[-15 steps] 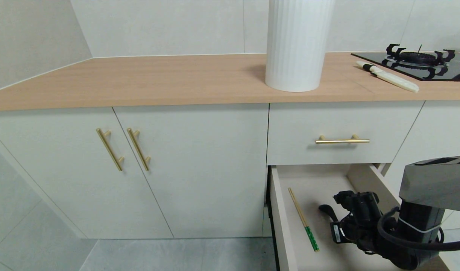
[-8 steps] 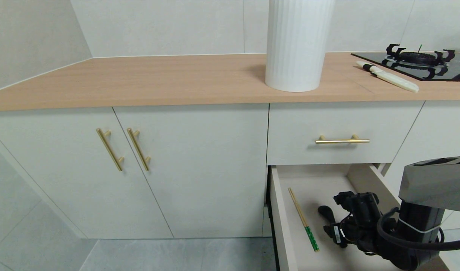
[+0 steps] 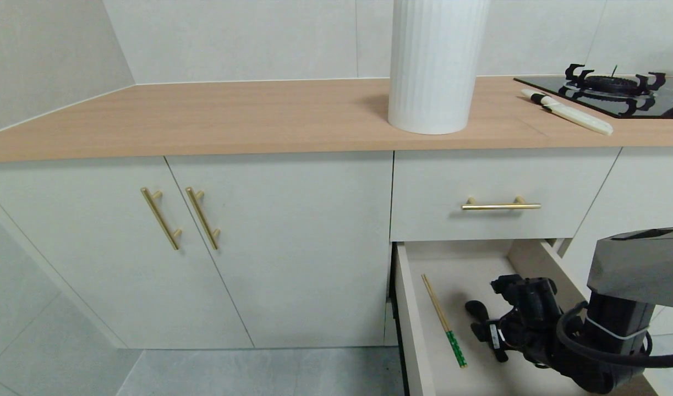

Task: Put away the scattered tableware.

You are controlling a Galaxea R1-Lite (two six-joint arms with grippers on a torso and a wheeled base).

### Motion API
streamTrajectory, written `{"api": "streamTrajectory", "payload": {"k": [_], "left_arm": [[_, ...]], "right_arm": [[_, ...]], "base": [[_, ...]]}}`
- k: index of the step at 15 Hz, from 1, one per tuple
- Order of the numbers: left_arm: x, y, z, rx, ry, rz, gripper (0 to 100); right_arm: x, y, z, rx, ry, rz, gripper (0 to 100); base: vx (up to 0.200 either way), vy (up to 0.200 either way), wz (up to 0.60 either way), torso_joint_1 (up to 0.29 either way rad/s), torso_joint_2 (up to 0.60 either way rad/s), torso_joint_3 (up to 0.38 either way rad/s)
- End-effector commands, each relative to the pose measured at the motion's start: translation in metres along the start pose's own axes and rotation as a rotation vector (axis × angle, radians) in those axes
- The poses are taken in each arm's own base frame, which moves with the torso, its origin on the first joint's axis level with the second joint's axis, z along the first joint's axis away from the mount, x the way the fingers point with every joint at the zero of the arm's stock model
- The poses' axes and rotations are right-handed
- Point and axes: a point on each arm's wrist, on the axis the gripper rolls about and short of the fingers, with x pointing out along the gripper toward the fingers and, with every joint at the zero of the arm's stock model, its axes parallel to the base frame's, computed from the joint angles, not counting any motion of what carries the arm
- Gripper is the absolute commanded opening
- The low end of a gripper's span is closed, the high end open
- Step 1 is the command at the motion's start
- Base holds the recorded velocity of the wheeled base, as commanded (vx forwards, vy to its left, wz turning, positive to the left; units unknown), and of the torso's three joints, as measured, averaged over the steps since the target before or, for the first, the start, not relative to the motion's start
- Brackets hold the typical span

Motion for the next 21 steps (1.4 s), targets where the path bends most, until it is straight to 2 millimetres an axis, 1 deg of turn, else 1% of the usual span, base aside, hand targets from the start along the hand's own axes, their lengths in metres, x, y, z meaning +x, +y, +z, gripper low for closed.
{"api": "streamTrajectory", "payload": {"k": [1,2,3,4,6,7,9,11,12,15,16,20,21], "left_arm": [[0.000,0.000,0.000,0.000,0.000,0.000,100],[0.000,0.000,0.000,0.000,0.000,0.000,100],[0.000,0.000,0.000,0.000,0.000,0.000,100],[0.000,0.000,0.000,0.000,0.000,0.000,100],[0.000,0.000,0.000,0.000,0.000,0.000,100],[0.000,0.000,0.000,0.000,0.000,0.000,100],[0.000,0.000,0.000,0.000,0.000,0.000,100],[0.000,0.000,0.000,0.000,0.000,0.000,100],[0.000,0.000,0.000,-0.002,0.000,0.000,100],[0.000,0.000,0.000,-0.002,0.000,0.000,100],[0.000,0.000,0.000,-0.002,0.000,0.000,100],[0.000,0.000,0.000,-0.003,0.000,0.000,100],[0.000,0.000,0.000,-0.002,-0.002,0.000,100]], "right_arm": [[-0.010,0.000,0.009,0.009,-0.053,-0.002,100],[-0.018,-0.002,0.016,0.017,-0.084,-0.003,100],[-0.029,-0.003,0.026,0.027,-0.122,0.004,100],[-0.041,-0.006,0.032,0.031,-0.144,0.007,100],[-0.072,-0.010,0.049,0.034,-0.166,0.020,100],[-0.092,-0.012,0.056,0.028,-0.161,0.030,100],[-0.125,-0.014,0.067,0.012,-0.135,0.063,100],[-0.150,-0.015,0.071,-0.008,-0.091,0.098,100],[-0.159,-0.016,0.072,-0.016,-0.073,0.115,100],[-0.176,-0.018,0.073,-0.025,-0.043,0.159,100],[-0.178,-0.018,0.073,-0.030,-0.039,0.168,100],[-0.187,-0.013,0.068,-0.067,0.021,0.190,100],[-0.189,-0.013,0.066,-0.077,0.038,0.190,100]], "base": [[0.000,0.000,0.00,0.000,0.00,0.000],[0.000,0.000,0.00,0.000,0.00,0.000],[0.000,0.000,0.00,0.000,0.00,0.000],[0.000,0.000,0.00,0.000,0.00,0.000],[0.000,0.000,0.00,0.000,0.00,0.000],[0.000,0.000,0.00,0.000,0.00,0.000],[0.000,0.000,0.00,0.000,0.00,0.000],[0.000,0.000,0.00,0.000,0.00,0.000],[0.000,0.000,0.00,0.000,0.00,0.000],[0.000,0.000,0.00,0.000,0.00,0.000],[0.000,0.000,0.00,0.000,0.00,0.000],[-0.200,0.000,0.00,0.006,0.00,0.004],[0.000,0.000,0.00,0.000,0.00,0.000]]}}
